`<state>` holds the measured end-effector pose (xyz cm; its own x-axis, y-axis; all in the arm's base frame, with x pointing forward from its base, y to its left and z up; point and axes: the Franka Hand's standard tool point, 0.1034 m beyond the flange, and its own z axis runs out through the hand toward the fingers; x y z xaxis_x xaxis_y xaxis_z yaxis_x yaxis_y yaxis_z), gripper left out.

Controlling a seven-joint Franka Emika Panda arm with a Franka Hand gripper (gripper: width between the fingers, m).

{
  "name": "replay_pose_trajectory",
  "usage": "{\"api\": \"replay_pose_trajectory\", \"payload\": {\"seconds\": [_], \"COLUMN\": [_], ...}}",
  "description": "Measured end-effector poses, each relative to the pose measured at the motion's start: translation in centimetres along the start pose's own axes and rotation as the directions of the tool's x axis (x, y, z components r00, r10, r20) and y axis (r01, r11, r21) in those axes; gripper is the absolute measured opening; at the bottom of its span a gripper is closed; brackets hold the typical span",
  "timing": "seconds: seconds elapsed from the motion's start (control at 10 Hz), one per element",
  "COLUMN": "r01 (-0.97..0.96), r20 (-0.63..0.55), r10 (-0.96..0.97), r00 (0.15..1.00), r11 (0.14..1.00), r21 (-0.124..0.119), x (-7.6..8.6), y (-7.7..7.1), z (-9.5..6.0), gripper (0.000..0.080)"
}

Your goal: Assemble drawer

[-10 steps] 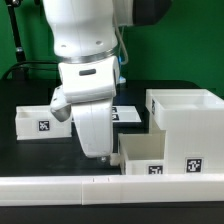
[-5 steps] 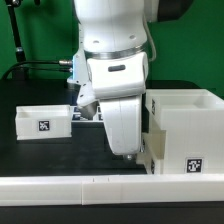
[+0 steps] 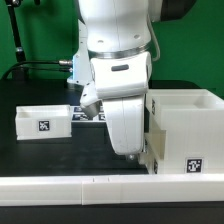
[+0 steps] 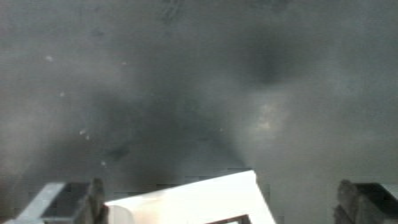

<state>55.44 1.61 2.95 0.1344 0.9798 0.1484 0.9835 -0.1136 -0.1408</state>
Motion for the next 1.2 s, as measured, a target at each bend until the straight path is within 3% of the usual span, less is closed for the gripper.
{"api": "replay_pose_trajectory", "payload": {"seconds": [0.2, 0.4, 0.7, 1.2], "r01": [-0.023, -0.050, -0.070, -0.104], "r20": [0.004, 0.016, 0.027, 0.025], "r10": [0.023, 0.050, 0.070, 0.104], "r00": [1.000, 0.999, 0.997, 0.994], "r11": [1.000, 0.999, 0.998, 0.995], "r21": [0.004, 0.006, -0.005, -0.003], "x": [-1.9, -3.8, -5.4, -5.5], "y": [-1.1, -3.5, -6.1, -5.9], "z": [-0.6, -1.8, -2.4, -2.2], "gripper": [0.0648, 0.0648, 0.0648, 0.0648]}}
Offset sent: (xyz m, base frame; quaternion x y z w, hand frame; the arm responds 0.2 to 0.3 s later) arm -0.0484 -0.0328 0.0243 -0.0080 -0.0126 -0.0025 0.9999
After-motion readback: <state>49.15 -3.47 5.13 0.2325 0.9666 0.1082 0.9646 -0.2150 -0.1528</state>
